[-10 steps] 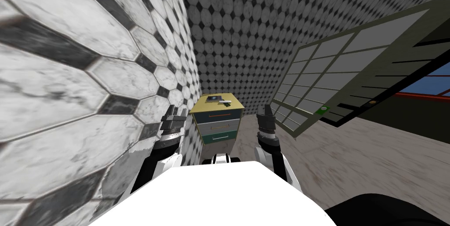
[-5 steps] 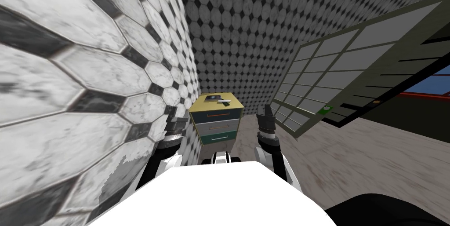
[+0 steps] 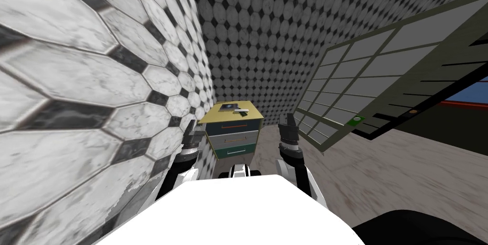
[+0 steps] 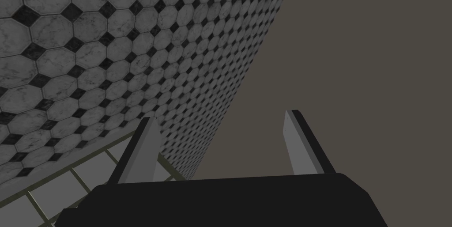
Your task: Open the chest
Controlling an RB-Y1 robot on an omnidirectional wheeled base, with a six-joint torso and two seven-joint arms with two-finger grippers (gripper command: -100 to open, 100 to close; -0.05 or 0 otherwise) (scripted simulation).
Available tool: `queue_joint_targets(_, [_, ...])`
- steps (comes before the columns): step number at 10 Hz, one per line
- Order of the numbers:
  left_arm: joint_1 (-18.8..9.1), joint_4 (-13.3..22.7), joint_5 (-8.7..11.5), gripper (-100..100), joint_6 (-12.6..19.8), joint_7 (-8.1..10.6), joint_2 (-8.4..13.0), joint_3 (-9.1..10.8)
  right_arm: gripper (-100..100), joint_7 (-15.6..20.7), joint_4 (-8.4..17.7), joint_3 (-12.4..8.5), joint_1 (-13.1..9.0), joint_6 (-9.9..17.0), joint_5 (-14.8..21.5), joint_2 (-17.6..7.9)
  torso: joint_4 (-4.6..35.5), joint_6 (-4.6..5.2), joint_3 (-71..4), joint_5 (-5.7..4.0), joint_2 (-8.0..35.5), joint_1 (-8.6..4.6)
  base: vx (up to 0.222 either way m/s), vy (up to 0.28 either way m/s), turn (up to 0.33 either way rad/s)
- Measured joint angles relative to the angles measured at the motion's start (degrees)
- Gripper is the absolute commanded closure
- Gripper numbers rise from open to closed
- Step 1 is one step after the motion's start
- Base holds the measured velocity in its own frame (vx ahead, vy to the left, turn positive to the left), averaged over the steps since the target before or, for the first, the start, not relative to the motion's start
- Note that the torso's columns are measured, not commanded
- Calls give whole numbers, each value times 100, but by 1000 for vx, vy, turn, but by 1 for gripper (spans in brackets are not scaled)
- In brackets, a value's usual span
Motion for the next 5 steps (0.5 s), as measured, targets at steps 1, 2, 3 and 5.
queue_joint_targets(1, [-41,171,-3,-100,-169,6,36,19,0,0,0,0,0,0,0,0,2,0,5,0,9,-3,34,-63,4])
queue_joint_targets(2, [-65,296,-19,-100,-268,-7,31,5,0,0,0,0,-1,0,0,0,5,0,12,1,19,6,33,-47,5])
queue_joint_targets(3, [-101,479,-21,-100,-392,-8,55,18,0,0,0,0,-1,0,0,0,5,0,11,4,17,12,54,-67,10])
queue_joint_targets(5, [-164,765,-40,-100,-645,-18,80,23,0,0,0,0,-1,0,0,0,1,0,3,1,6,5,44,-51,5])
